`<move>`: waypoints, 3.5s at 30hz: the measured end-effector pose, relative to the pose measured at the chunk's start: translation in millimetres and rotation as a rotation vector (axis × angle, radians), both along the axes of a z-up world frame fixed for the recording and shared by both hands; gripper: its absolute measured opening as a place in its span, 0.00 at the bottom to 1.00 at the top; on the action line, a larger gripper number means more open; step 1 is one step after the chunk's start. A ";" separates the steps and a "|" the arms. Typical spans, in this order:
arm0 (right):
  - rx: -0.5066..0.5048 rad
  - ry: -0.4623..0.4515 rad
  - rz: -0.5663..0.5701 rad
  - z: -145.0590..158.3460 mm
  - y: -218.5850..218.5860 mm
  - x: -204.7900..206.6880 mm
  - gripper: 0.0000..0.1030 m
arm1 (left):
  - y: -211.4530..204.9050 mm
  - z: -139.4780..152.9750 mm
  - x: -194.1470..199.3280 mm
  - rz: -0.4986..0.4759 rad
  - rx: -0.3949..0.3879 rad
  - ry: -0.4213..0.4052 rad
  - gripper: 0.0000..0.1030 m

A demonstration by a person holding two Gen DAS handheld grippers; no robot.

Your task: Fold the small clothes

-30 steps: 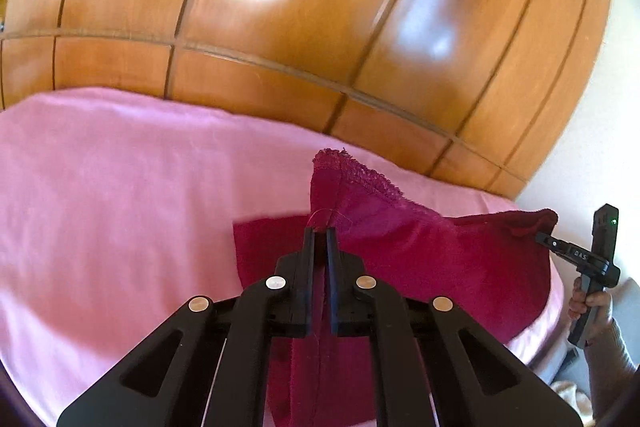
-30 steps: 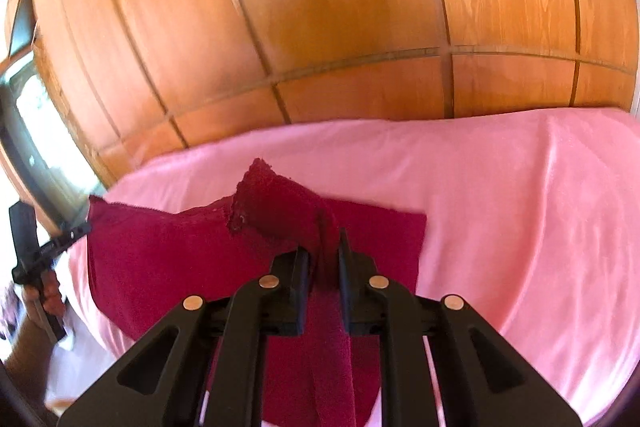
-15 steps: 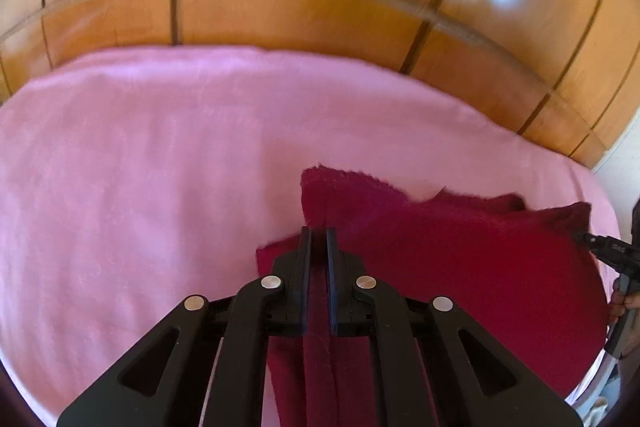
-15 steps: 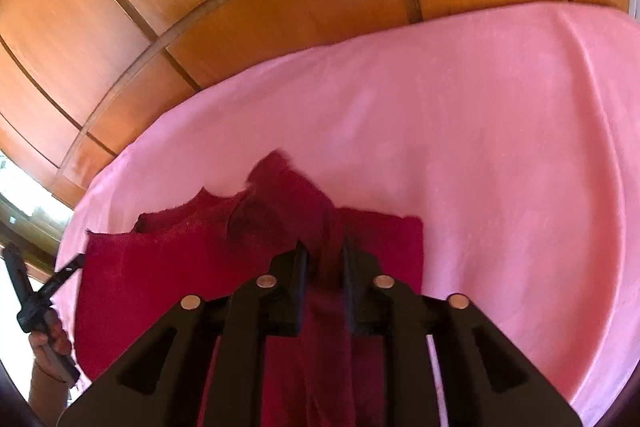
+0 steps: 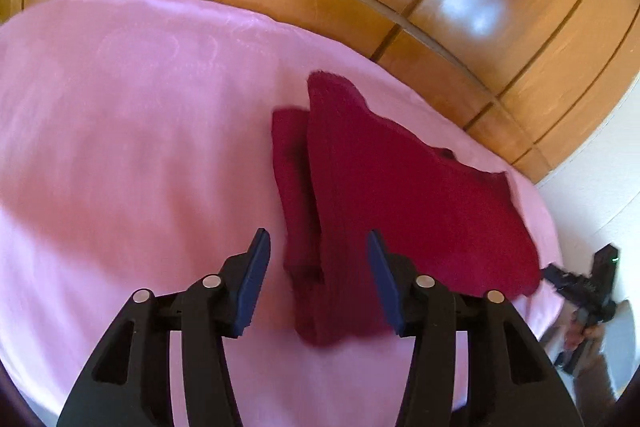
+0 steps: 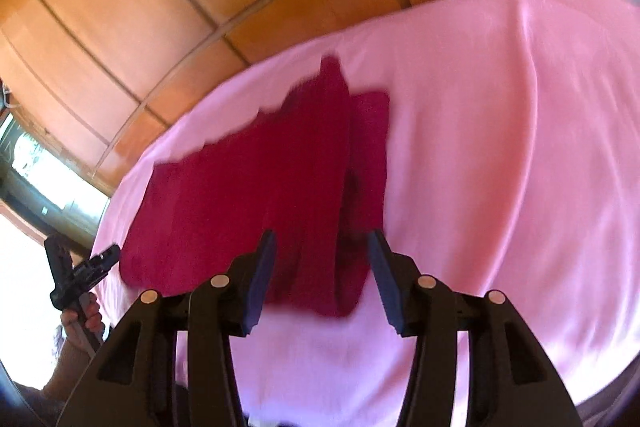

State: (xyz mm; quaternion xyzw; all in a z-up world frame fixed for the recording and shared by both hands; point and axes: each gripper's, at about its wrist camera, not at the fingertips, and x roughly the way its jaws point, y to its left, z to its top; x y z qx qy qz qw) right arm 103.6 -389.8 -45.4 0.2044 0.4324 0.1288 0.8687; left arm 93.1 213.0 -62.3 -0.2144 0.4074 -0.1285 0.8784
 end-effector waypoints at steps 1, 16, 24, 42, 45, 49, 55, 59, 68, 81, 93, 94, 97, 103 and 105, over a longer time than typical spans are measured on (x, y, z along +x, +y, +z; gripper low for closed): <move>-0.008 0.006 0.005 -4.2 3.1 -2.7 0.46 | -3.0 -3.0 -6.9 -0.026 -0.016 0.006 0.48; -0.228 0.068 0.011 -19.2 6.5 -11.9 0.07 | -18.3 -25.5 -4.8 -0.134 0.165 0.082 0.06; -0.241 0.009 -0.090 -4.1 0.4 -17.9 0.45 | -2.0 -9.8 -20.2 -0.039 0.141 0.049 0.14; -0.250 0.067 -0.148 -28.4 43.3 159.3 0.55 | -70.0 1.9 23.6 -0.064 0.320 -0.005 0.28; -0.242 -0.018 -0.159 -37.0 47.1 149.7 0.56 | -74.0 8.6 22.4 -0.051 0.354 -0.030 0.28; -0.291 -0.070 -0.167 -44.4 60.6 139.8 0.56 | -62.9 22.2 27.2 0.002 0.350 -0.050 0.28; -0.281 -0.082 -0.154 -46.5 65.6 134.9 0.62 | -17.4 25.6 50.7 0.080 0.172 0.022 0.28; -0.290 -0.087 -0.149 -46.6 67.4 133.8 0.65 | -6.8 28.9 78.1 0.069 0.099 0.027 0.28; -0.296 -0.089 -0.144 -45.7 68.1 133.0 0.67 | -33.1 -0.8 146.9 -0.006 0.108 0.117 0.05; -0.302 -0.094 -0.104 -48.9 73.9 136.8 0.79 | -43.2 -16.3 120.4 0.189 0.313 0.094 0.17; -0.316 -0.096 -0.103 -48.9 76.1 136.6 0.80 | -104.4 58.9 83.2 0.087 0.519 -0.230 0.19; -0.314 -0.096 -0.103 -49.0 75.8 136.6 0.80 | -107.3 58.3 84.2 0.080 0.522 -0.233 0.19; -0.307 -0.099 -0.101 -49.8 74.2 136.6 0.80 | -115.6 56.2 93.1 0.055 0.528 -0.232 0.19; -0.297 -0.104 -0.092 -50.5 72.5 136.6 0.83 | -127.5 44.0 102.2 0.019 0.547 -0.210 0.19; -0.293 -0.105 -0.088 -50.5 72.3 136.8 0.85 | -129.1 40.0 105.5 0.012 0.555 -0.202 0.19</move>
